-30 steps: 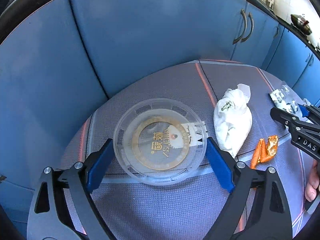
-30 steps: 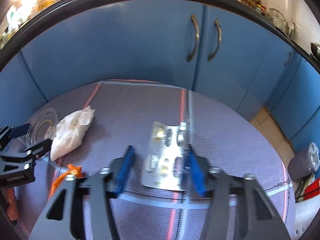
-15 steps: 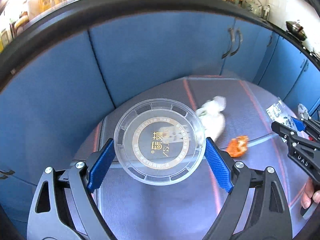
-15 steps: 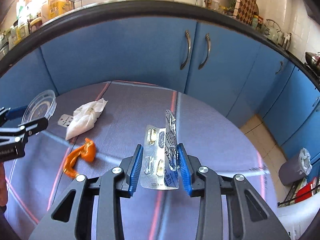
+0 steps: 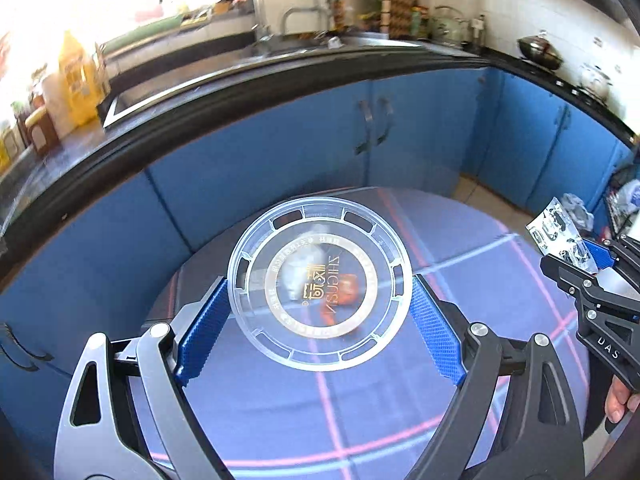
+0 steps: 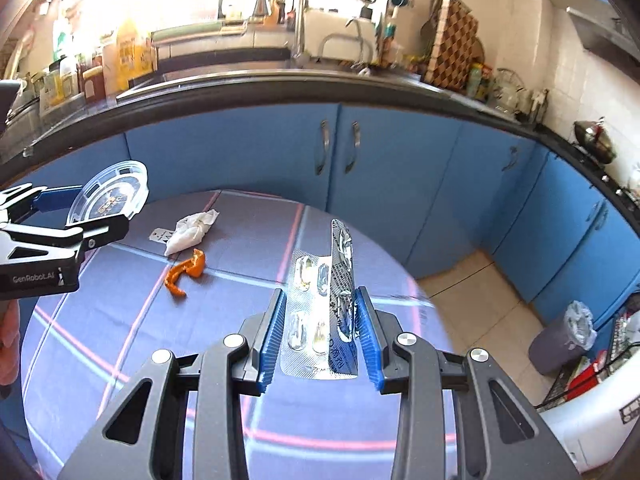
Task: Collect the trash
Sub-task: 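Lift the clear lid with the left tool while the right tool lifts the blister pack toward the bin, then carry the clear lid over the bin and open the left tool while the right tool drops the blister pack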
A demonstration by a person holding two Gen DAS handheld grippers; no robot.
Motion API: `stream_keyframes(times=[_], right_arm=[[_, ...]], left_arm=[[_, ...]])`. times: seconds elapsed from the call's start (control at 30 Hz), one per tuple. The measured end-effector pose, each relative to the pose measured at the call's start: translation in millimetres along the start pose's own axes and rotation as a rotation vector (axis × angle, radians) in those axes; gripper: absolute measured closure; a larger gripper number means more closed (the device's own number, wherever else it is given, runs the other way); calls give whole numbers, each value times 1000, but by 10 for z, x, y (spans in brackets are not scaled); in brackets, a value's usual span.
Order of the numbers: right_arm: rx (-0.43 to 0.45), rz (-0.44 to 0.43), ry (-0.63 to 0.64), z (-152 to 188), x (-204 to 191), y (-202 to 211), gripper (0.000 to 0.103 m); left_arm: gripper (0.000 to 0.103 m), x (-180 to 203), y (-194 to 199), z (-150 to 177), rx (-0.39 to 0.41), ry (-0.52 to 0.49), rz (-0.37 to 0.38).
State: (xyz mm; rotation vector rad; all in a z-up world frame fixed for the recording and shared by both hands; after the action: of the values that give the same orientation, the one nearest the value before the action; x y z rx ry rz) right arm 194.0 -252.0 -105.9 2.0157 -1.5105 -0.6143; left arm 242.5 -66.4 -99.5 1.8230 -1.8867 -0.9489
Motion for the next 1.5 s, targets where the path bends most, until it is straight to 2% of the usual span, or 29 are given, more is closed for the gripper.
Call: stream_keyframes(times=[0.27, 0.57, 0.97, 1.5], right_arm=[[42, 90, -14, 377, 323, 801, 69], [50, 187, -77, 881, 717, 1377, 69], [55, 242, -181, 1283, 1134, 1737, 69], [50, 266, -251, 1535, 1410, 1974, 68]], left_arm=[[16, 707, 570, 82, 58, -99, 71], [16, 1537, 1021, 271, 91, -219, 160], [16, 2220, 1287, 359, 107, -323, 223], [16, 2773, 1541, 498, 122, -413, 284]])
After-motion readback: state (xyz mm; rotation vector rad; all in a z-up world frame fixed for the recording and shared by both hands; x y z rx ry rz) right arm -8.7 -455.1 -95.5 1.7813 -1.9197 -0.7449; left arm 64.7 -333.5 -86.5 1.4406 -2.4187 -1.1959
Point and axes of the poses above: each gripper's, at about its wrist camera, not at the fingertips, and y roughly against the way its jaws point, x to its right, z to its underside, the point moved 5 cm from there along -y, roughly the way its jaws point, and after that the axes turned 12 degrees about -z, right-handed, at the moved point
